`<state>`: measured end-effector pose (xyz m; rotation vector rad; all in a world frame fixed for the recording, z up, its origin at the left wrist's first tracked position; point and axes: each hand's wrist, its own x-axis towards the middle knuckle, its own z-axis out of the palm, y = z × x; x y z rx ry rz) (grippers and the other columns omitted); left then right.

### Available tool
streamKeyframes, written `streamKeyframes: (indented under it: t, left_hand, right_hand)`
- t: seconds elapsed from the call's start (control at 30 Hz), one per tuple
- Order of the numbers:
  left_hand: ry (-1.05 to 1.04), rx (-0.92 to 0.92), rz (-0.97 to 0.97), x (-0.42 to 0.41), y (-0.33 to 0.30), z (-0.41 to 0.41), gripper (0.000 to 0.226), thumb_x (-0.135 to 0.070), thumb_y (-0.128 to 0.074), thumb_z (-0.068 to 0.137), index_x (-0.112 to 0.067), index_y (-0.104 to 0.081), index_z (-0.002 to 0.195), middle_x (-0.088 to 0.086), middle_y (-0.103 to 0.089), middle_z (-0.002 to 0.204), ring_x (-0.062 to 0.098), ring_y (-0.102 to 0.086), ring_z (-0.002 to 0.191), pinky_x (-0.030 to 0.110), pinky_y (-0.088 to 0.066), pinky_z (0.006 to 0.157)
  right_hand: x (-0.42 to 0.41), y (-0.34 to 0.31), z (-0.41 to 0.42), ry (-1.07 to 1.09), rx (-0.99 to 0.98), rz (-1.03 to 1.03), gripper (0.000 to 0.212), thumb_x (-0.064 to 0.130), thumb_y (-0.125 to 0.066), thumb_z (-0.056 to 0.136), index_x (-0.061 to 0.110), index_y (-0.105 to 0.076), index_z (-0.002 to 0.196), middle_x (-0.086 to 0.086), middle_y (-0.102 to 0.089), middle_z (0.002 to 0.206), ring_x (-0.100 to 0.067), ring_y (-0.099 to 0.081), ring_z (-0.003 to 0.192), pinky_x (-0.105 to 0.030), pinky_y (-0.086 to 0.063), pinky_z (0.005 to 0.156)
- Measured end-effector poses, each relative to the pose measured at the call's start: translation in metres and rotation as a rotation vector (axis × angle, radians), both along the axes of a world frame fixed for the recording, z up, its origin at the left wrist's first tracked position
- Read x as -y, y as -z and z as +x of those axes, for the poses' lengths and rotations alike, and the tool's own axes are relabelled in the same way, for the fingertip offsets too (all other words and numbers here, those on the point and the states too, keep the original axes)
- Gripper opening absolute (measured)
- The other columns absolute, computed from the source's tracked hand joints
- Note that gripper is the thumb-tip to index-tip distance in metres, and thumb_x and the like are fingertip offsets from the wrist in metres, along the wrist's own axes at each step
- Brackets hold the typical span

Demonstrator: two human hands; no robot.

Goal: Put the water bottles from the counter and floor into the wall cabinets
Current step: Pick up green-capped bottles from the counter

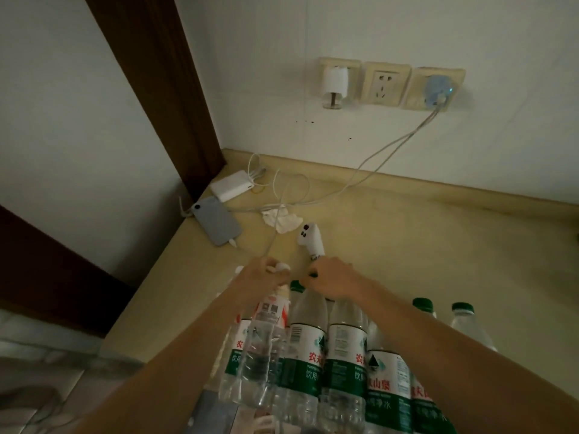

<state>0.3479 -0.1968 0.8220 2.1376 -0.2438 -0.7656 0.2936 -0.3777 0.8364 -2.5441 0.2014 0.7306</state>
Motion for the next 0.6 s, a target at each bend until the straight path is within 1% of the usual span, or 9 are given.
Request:
streamKeyframes:
  t: [0.03,0.13,0.17,0.2,0.27,0.33,0.37,0.47,0.6]
  left_hand:
    - [0.012,-0.009,-0.019,-0.001,0.001,0.002,0.016,-0.034,-0.065,0.092,-0.02,-0.069,0.1,-0.003,-0.074,0.091,0.013,-0.07,0.082,0.024,-0.051,0.067]
    - [0.027,-0.048,-0.121,-0.004,-0.001,0.006,0.017,-0.033,-0.063,0.096,-0.02,-0.068,0.087,-0.008,-0.071,0.075,0.006,-0.067,0.068,0.017,-0.049,0.059]
    - [0.016,-0.068,-0.159,-0.006,-0.004,0.008,0.019,-0.033,-0.063,0.096,-0.018,-0.07,0.087,-0.005,-0.072,0.076,0.009,-0.068,0.07,0.02,-0.053,0.063]
    - [0.013,-0.078,-0.191,-0.007,-0.007,0.011,0.02,-0.034,-0.064,0.096,-0.017,-0.072,0.088,-0.001,-0.075,0.08,0.014,-0.071,0.076,0.026,-0.055,0.071]
    - [0.043,-0.078,-0.257,-0.008,-0.015,0.02,0.02,-0.034,-0.064,0.095,-0.018,-0.075,0.091,0.003,-0.077,0.089,0.021,-0.073,0.089,0.038,-0.054,0.087]
    - [0.057,-0.072,-0.328,-0.005,-0.026,0.032,0.016,-0.031,-0.064,0.095,-0.02,-0.076,0.097,0.003,-0.077,0.095,0.022,-0.072,0.096,0.044,-0.051,0.097]
    - [0.061,-0.059,-0.354,-0.002,-0.034,0.037,0.015,-0.03,-0.065,0.095,-0.021,-0.075,0.1,0.002,-0.077,0.097,0.022,-0.072,0.097,0.047,-0.05,0.1]
    - [0.078,0.016,-0.412,0.012,-0.063,0.05,0.015,-0.038,-0.068,0.089,-0.036,-0.073,0.103,-0.005,-0.077,0.101,0.016,-0.072,0.099,0.047,-0.051,0.101]
    - [0.15,0.16,-0.512,0.04,-0.104,0.056,0.013,-0.035,-0.064,0.094,-0.04,-0.07,0.105,-0.011,-0.076,0.099,0.006,-0.071,0.096,0.034,-0.052,0.091]
  right_hand:
    - [0.001,-0.002,0.001,0.021,-0.004,0.023,0.037,0.041,-0.055,0.099,0.011,-0.054,0.077,-0.002,-0.052,0.07,-0.018,-0.051,0.065,-0.034,-0.043,0.071]
    - [0.003,-0.012,-0.002,0.103,0.019,0.117,0.04,0.034,-0.061,0.097,-0.001,-0.061,0.078,-0.008,-0.05,0.067,-0.016,-0.045,0.055,-0.026,-0.036,0.056]
    - [0.004,-0.017,-0.003,0.132,0.037,0.156,0.041,0.032,-0.063,0.096,-0.006,-0.065,0.082,-0.01,-0.051,0.068,-0.016,-0.046,0.057,-0.025,-0.035,0.055]
    - [0.006,-0.024,-0.005,0.16,0.06,0.201,0.038,0.03,-0.065,0.095,-0.006,-0.069,0.086,-0.014,-0.054,0.07,-0.016,-0.048,0.059,-0.025,-0.036,0.056]
    - [0.01,-0.04,-0.01,0.226,0.124,0.301,0.027,0.029,-0.069,0.093,0.003,-0.076,0.091,-0.017,-0.067,0.079,-0.014,-0.057,0.066,-0.025,-0.043,0.063]
    - [0.017,-0.061,-0.015,0.305,0.202,0.408,0.015,0.028,-0.074,0.089,0.016,-0.079,0.096,-0.004,-0.076,0.088,-0.011,-0.069,0.079,-0.022,-0.051,0.075]
    - [0.021,-0.073,-0.018,0.345,0.241,0.461,0.012,0.026,-0.076,0.087,0.02,-0.078,0.097,0.002,-0.078,0.089,-0.009,-0.072,0.083,-0.019,-0.054,0.077]
    - [0.034,-0.109,-0.024,0.475,0.354,0.585,0.017,0.016,-0.081,0.082,0.024,-0.075,0.095,0.011,-0.077,0.087,-0.002,-0.072,0.083,-0.013,-0.054,0.067]
    - [0.054,-0.145,-0.034,0.61,0.615,0.6,0.024,0.007,-0.083,0.078,0.021,-0.076,0.096,0.002,-0.077,0.089,-0.01,-0.073,0.088,-0.019,-0.057,0.072]
